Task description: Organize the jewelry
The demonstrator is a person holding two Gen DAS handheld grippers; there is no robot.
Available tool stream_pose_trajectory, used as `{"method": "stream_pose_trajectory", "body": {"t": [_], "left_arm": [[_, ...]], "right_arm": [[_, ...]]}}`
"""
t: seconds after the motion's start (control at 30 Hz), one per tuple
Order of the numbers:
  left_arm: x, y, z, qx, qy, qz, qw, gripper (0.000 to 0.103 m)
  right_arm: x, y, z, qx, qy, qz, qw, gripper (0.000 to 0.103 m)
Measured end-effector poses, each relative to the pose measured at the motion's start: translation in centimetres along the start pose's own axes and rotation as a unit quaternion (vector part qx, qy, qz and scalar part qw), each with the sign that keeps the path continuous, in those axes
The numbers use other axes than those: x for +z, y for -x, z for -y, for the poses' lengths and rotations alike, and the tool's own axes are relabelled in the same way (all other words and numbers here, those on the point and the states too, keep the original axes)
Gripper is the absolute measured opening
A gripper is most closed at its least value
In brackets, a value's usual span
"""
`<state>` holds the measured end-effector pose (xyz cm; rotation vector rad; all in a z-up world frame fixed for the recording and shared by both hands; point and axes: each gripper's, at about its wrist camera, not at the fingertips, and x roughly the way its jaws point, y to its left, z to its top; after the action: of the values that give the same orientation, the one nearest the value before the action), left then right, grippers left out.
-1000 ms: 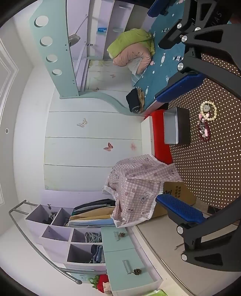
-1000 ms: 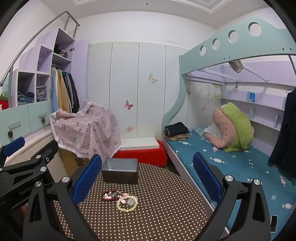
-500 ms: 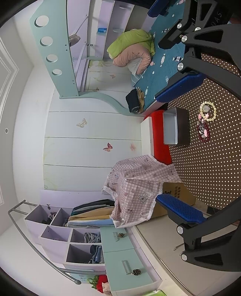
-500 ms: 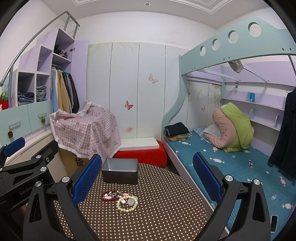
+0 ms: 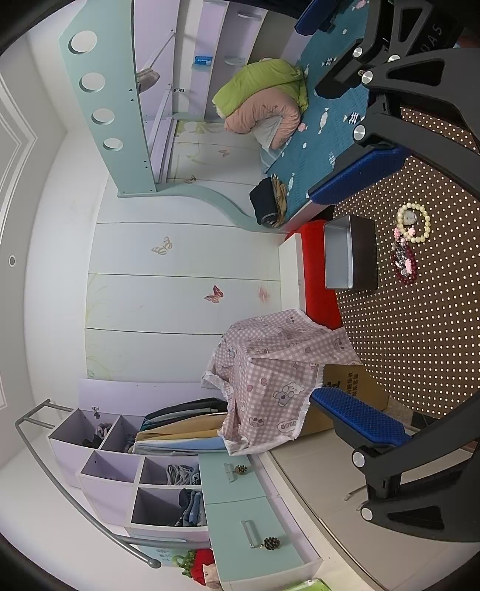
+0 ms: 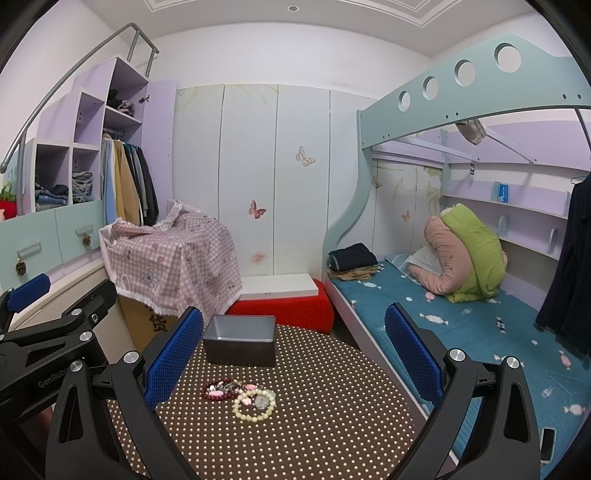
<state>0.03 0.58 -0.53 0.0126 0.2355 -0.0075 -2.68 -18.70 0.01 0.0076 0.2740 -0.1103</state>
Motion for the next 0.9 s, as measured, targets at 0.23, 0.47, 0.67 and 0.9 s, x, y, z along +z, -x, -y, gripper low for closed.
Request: {"method": "stream_pose_trajectory", "body": {"t": [0.23, 0.47, 0.67, 0.9], "left_arm": [[0.2, 0.2, 0.1, 0.0, 0.0, 0.0, 1.0, 0.096], [-0.2, 0.0, 0.4, 0.0, 0.0, -0.002, 1.0, 0.096], [-0.4, 0.0, 0.4, 0.0, 0.0, -0.003, 1.0, 0.096], [-0.9, -0.1, 0.4, 0.0, 0.0, -0.007, 1.0, 0.096]], "right_arm": [[0.0, 0.0, 0.0, 0.0, 0.0, -0.001, 1.0, 0.096], [0.0, -0.1, 0.0, 0.0, 0.0, 0.0, 1.0, 0.096], [0.0, -0.1, 0.0, 0.0, 0.0, 0.0, 1.0, 0.096], [0.1, 0.0, -0.2, 0.0, 0.0, -0.001, 1.0, 0.096]]}}
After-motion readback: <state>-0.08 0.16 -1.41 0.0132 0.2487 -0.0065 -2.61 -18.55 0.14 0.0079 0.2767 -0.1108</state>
